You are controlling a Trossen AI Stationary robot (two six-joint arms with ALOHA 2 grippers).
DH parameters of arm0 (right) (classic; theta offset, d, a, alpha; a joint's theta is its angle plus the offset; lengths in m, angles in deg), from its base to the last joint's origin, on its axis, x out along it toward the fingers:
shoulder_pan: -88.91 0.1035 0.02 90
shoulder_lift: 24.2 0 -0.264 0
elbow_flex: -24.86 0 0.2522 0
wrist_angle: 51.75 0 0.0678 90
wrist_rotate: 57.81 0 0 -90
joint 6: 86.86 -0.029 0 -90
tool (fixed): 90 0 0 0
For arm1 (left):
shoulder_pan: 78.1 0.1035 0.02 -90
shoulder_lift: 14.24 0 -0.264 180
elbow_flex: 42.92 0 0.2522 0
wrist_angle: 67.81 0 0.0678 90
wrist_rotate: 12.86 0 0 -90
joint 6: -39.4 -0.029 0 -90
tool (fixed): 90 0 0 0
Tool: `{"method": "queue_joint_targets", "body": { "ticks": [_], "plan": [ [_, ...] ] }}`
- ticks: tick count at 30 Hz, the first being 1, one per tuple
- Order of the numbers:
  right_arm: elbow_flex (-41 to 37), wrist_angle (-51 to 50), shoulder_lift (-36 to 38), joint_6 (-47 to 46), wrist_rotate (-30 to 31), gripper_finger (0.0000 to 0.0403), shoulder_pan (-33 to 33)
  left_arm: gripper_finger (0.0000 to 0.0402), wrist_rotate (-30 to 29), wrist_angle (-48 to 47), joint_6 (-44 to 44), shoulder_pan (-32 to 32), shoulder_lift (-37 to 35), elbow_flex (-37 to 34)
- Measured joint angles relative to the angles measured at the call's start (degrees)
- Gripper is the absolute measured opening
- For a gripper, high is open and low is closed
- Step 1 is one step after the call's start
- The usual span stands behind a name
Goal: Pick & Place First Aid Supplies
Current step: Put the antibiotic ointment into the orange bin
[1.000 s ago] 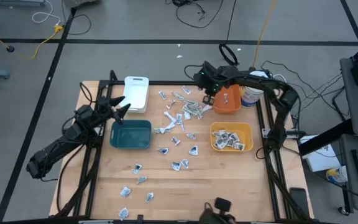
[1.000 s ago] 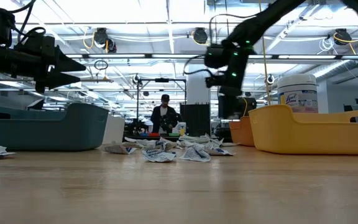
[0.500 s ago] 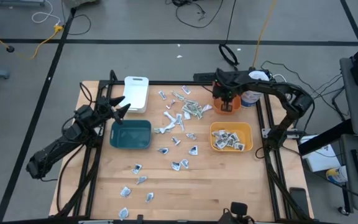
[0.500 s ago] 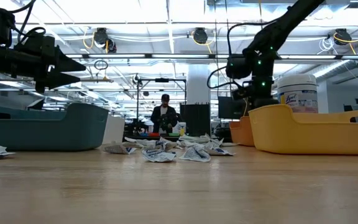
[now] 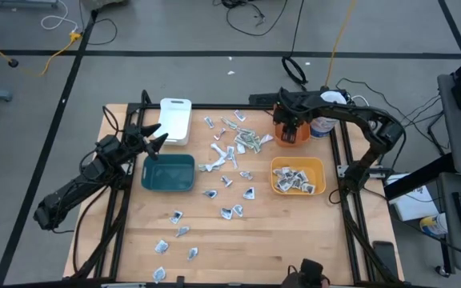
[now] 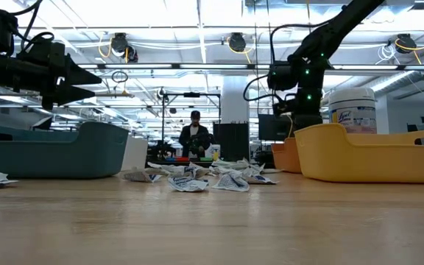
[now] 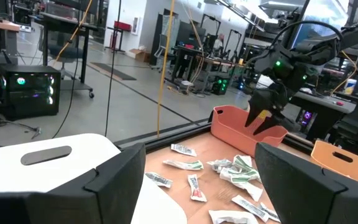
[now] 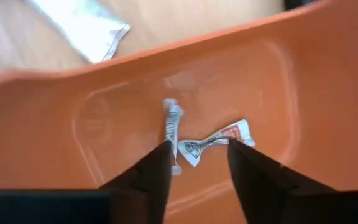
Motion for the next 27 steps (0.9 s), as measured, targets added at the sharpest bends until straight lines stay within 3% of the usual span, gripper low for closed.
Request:
{"method": "queue_joint_targets", "body": {
  "ticks": [6,14,20,27],
  "plan": [
    [0.1,3.0,2.7,-9.7,-0.1,0.0214,0.1,0.0306,0.0,0.0,0.0,0.0,0.0,0.0],
    [2.8,5.7,3.2,-17.8,-0.3,0.0207,2.2,0.0306,0.0,0.0,0.0,0.0,0.0,0.0],
    [8.4,7.9,-0.8,-23.7,-0.5,0.0210,3.4,0.0306,0.0,0.0,0.0,0.0,0.0,0.0],
    [17.9,8.6,-8.6,-29.4,-4.9,0.0215,3.8,0.0305,0.0,0.0,0.0,0.0,0.0,0.0]
  ]
}}
